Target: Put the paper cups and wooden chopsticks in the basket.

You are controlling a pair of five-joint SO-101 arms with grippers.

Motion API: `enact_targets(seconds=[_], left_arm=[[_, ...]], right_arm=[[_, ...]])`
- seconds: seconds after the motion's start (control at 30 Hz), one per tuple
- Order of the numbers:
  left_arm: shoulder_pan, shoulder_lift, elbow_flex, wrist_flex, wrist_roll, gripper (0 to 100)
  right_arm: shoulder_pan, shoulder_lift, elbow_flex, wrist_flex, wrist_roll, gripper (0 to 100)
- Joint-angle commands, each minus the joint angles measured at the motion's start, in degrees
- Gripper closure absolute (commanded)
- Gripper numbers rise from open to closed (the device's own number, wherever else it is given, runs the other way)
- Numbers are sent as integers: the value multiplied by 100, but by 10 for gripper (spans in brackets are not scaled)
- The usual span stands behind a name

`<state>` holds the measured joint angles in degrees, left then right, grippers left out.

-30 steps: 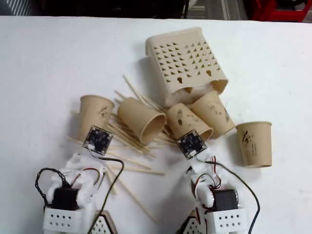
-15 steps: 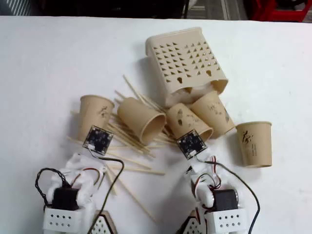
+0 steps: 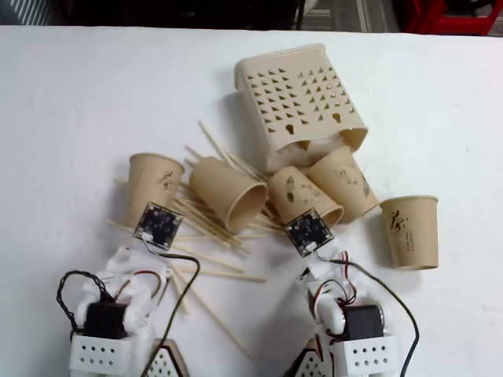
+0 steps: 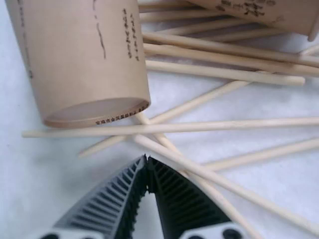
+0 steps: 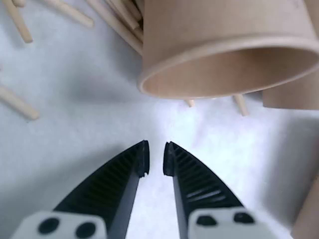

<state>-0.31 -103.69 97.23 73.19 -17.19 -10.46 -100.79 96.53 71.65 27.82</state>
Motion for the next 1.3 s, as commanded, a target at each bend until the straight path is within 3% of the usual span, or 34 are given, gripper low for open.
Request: enact_targets(seconds=[0.0, 0.8, 1.07, 1.27], left_arm=[[-40, -57, -26, 26, 35, 976], [-48, -66, -308, 26, 0, 976], [-48, -66, -1600, 18, 9, 976], [-57, -66, -1829, -246, 0, 976]], right_arm=[[57, -40, 44, 13, 44, 936], [136, -48, 26, -13, 53, 932], [1402, -48, -853, -400, 35, 933], [2070, -31, -1741, -760, 62, 933]])
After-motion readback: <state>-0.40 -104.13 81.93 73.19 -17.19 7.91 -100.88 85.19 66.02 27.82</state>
